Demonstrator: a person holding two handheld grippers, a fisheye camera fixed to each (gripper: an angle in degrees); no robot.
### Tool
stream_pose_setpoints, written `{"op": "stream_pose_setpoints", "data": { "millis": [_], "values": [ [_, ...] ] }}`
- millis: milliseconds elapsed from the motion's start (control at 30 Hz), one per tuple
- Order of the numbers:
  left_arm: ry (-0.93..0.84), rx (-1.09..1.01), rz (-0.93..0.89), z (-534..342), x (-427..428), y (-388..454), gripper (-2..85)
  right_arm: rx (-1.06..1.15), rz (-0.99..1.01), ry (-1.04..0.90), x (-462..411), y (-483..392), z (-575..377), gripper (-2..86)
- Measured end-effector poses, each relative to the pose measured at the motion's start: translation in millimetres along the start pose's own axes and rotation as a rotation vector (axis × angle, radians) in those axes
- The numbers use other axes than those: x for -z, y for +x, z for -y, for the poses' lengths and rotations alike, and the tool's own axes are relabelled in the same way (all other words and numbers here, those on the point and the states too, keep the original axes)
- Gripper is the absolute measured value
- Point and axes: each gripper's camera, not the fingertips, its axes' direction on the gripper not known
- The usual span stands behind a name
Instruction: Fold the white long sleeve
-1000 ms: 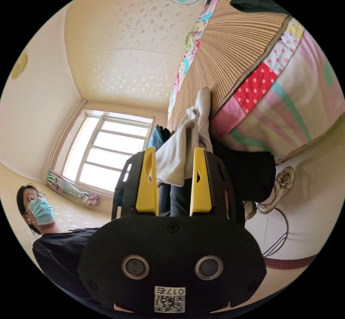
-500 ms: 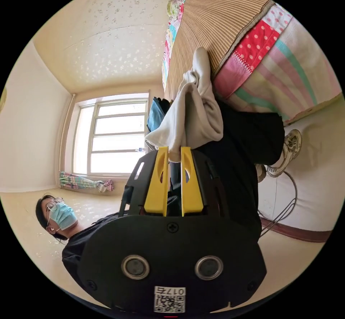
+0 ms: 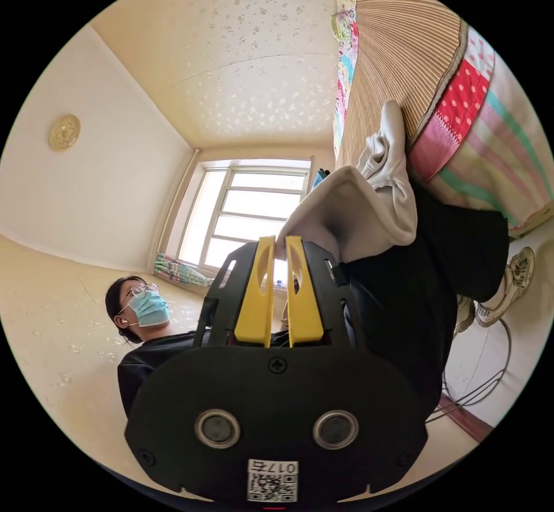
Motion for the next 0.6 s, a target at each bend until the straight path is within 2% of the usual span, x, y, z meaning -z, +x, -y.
{"op": "stream_pose_setpoints", "data": {
  "millis": [133,267,367,500,600],
  "values": [
    [-0.055,0.042,0.07,-24.9,-21.1,-28.9,16.8,-0.031,-0.023,0.028,12.7,10.2,-16.5,1.4],
    [-0.004,-0.015,0.175,-58.9,-17.4,-41.8,17.7,-0.031,0.011,0.035,22.3,19.0,-34.7,1.2],
    [0.004,-0.107,0.066,-76.3,-21.4,-51.1,17.4,-0.045,0.025,0.03,30.3,28.9,-49.1,1.2],
    [-0.03,-0.079,0.023,-92.3,-34.2,-79.5,15.8,-0.048,0.048,0.037,40.5,38.2,-70.2,1.1],
    [-0.017,-0.1,-0.093,-118.3,-30.3,-88.4,9.5,-0.037,0.058,0.038,49.8,40.6,-92.3,1.2]
  ]
}}
